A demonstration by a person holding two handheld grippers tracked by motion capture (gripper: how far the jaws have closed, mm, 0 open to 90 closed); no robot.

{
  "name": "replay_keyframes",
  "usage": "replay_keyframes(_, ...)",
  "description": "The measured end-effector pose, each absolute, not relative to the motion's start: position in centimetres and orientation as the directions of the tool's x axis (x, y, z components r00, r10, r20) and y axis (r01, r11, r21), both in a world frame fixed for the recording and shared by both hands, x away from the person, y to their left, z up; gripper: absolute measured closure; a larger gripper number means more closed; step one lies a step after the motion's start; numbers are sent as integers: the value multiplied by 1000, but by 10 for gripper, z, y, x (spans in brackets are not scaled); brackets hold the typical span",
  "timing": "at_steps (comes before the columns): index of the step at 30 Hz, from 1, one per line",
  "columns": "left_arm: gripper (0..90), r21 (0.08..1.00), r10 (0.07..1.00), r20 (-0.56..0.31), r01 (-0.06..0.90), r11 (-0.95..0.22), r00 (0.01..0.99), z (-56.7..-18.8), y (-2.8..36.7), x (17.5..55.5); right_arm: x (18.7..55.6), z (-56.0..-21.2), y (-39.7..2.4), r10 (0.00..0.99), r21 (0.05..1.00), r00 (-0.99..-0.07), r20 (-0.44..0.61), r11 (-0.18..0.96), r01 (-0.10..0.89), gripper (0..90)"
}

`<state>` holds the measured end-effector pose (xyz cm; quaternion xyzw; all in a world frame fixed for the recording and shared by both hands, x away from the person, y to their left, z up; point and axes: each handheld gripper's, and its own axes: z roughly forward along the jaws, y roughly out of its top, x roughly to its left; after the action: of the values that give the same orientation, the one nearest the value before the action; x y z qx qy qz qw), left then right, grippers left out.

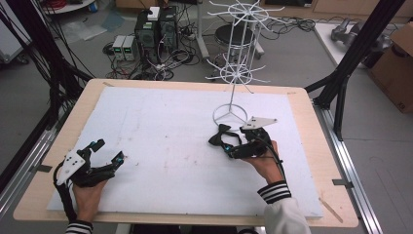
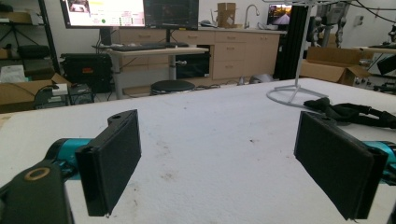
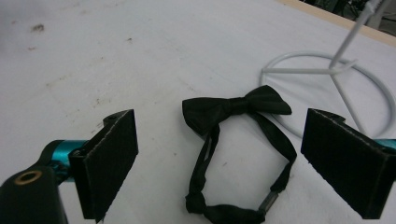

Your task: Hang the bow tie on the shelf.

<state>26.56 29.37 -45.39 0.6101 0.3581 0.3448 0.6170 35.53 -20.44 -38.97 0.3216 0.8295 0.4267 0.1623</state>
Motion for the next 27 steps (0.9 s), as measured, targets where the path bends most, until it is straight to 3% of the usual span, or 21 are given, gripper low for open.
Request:
replay_keyframes(15,151,1000,861,-24,14,19,507,-454,294,266,378,-406,-171,653,662,-754,-73,598,453,160)
replay_keyframes(17,152,1000,861,-24,15,19,508,-454,294,266,379,-409,-170,656,651,-752,-66,599,466,201)
replay_keyframes(20,152,1000,861,-22,14,18,508,-454,294,266,382,-413,-168,668,620,-742,-50,603,501,346)
replay_keyframes(27,152,1000,861,-22,14,17,508,-454,294,266,384,-418,-162,664,572,-744,-76,640,513,418)
